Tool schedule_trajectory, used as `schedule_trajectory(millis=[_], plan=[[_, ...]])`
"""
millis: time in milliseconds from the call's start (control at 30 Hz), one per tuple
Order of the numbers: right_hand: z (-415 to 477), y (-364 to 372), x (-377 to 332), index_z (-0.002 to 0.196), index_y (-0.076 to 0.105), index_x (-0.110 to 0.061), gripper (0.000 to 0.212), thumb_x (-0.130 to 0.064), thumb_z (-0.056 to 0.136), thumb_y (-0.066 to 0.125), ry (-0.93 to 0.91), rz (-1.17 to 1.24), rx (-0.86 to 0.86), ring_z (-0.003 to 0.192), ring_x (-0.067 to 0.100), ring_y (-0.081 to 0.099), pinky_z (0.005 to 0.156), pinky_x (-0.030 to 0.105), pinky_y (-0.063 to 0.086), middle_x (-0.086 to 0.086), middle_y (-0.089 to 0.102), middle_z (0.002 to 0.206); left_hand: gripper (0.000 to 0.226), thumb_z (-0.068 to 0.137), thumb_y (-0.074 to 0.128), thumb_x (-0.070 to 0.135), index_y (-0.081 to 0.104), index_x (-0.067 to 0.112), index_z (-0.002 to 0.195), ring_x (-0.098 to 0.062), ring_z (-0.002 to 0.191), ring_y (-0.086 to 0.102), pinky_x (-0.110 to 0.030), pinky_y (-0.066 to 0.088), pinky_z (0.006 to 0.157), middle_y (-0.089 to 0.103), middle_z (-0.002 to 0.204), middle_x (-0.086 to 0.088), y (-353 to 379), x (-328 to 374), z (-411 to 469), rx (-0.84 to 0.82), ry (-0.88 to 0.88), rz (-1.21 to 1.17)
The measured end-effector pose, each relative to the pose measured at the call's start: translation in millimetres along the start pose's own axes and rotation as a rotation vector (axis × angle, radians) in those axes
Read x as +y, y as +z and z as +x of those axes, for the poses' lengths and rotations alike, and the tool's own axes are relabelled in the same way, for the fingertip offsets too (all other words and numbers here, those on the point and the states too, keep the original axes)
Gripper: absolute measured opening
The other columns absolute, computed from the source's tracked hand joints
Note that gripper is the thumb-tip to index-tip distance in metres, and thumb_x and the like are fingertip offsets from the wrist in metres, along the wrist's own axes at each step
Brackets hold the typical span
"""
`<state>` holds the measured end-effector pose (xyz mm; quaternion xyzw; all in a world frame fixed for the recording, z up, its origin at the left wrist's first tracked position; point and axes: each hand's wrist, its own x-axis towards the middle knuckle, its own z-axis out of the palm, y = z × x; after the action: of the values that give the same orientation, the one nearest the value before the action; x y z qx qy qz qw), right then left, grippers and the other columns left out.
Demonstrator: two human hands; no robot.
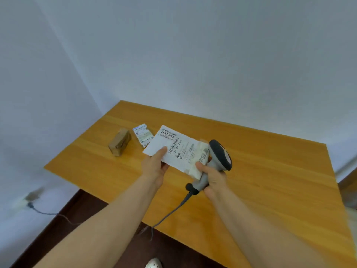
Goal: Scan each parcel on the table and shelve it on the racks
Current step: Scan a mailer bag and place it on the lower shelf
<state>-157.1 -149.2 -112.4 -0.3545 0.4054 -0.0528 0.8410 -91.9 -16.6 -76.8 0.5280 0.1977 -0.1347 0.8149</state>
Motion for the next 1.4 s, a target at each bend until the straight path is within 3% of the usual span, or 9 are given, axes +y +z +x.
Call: schedule_trajectory(millis=[100,233,400,533,667,833,967,1167,1400], plan=[[-14,20,19,0.093,0.066,-0.004,0.027,0.008,0.072,0.077,-0.016,-0.049,-0.07,0.088,0.03,0.068,0.077,0.049,0.055,0.013,0.071,0.102,0.023,0.084,0.064,-0.007,0.063,0.009,0.1,-0.02,0.089,0.068,-0.032,0.061,0.07,0.071,0.102,-0.006,-21,6,-20,-0.052,-0.029,-0.039],[-35,45,39,0.09,0.066,-0.004,0.026,0.01,0.071,0.076,-0.063,-0.092,-0.154,0.091,0.033,0.068,0.082,0.051,0.056,0.014,0.071,0.099,0.037,0.083,0.063,-0.011,0.061,0.006,0.116,-0.022,0.093,0.07,-0.032,0.06,0.072,0.071,0.108,-0.008,-47,2,-39,-0.171,-0.097,0.057],[-64,70,61,0.087,0.064,-0.004,0.01,-0.004,0.083,0.073,-0.126,-0.345,-0.285,0.064,0.018,0.061,0.064,0.032,0.051,0.006,0.066,0.074,0.043,0.082,0.065,-0.011,0.058,0.005,0.121,-0.02,0.092,0.067,-0.026,0.058,0.059,0.067,0.116,-0.009,-104,35,-40,-0.058,0.01,0.171],[-88,86,84,0.079,0.062,-0.004,0.02,-0.02,0.087,0.072,-0.136,-0.631,-0.431,0.055,0.018,0.055,0.058,0.03,0.048,0.009,0.061,0.066,0.043,0.079,0.068,-0.011,0.059,0.005,0.118,-0.027,0.099,0.066,-0.035,0.057,0.071,0.065,0.12,-0.012,-166,71,-39,0.094,0.178,0.379],[-112,108,109,0.077,0.058,-0.003,0.019,-0.014,0.086,0.072,-0.087,-0.718,-0.583,0.044,0.018,0.041,0.049,0.03,0.04,0.009,0.052,0.056,0.04,0.081,0.066,-0.012,0.059,0.007,0.116,-0.029,0.105,0.064,-0.044,0.055,0.086,0.064,0.121,-0.014,-217,93,-43,0.174,0.225,0.471],[-136,128,132,0.078,0.056,-0.004,0.015,0.009,0.082,0.063,-0.06,-0.832,-0.634,0.04,0.017,0.035,0.045,0.027,0.037,0.01,0.042,0.05,0.04,0.081,0.066,-0.01,0.061,0.007,0.117,-0.03,0.106,0.064,-0.047,0.054,0.089,0.064,0.121,-0.014,-266,108,-45,0.253,0.251,0.5],[-149,138,148,0.068,0.052,-0.006,0.023,0.006,0.083,0.065,-0.064,-0.933,-0.671,0.039,0.017,0.035,0.046,0.026,0.037,0.009,0.042,0.049,0.041,0.08,0.065,-0.012,0.061,0.003,0.118,-0.027,0.099,0.063,-0.04,0.053,0.084,0.065,0.117,-0.014,-293,115,-50,0.309,0.275,0.485],[-162,153,169,0.065,0.052,-0.007,0.026,0.003,0.083,0.067,-0.085,-0.95,-0.7,0.038,0.016,0.035,0.046,0.026,0.039,0.009,0.042,0.047,0.04,0.081,0.065,-0.012,0.061,0.003,0.118,-0.032,0.108,0.062,-0.043,0.054,0.087,0.064,0.12,-0.016,-322,120,-53,0.348,0.259,0.495],[-172,163,184,0.064,0.051,-0.007,0.027,0.005,0.082,0.066,-0.092,-0.999,-0.69,0.037,0.015,0.035,0.045,0.025,0.038,0.007,0.042,0.043,0.041,0.082,0.065,-0.011,0.059,0.001,0.121,-0.032,0.11,0.062,-0.037,0.052,0.08,0.063,0.123,-0.016,-344,123,-58,0.36,0.244,0.477]])
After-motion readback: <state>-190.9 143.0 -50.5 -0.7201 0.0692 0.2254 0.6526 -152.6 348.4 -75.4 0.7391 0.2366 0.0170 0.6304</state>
